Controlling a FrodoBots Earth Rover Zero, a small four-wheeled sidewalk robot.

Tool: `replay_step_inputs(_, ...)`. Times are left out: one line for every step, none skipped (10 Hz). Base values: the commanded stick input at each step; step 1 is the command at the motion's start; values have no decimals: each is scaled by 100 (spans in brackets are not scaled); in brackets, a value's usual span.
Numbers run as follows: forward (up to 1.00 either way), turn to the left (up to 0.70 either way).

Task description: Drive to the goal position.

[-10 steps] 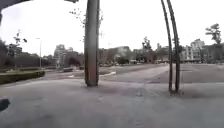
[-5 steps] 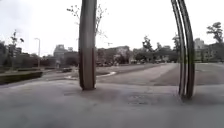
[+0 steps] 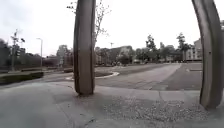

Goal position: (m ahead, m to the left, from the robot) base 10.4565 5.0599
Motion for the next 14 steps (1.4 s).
replay_step_inputs(100,-33)
replay_step_inputs(100,-33)
replay_step_inputs(100,-33)
replay_step_inputs(100,-33)
replay_step_inputs(100,-33)
replay_step_inputs(100,-33)
replay_step_inputs(100,-33)
replay_step_inputs(100,-33)
replay_step_inputs(100,-33)
replay_step_inputs(100,6)
replay_step_inputs(100,7)
replay_step_inputs(100,7)
replay_step_inputs(100,7)
replay_step_inputs(100,7)
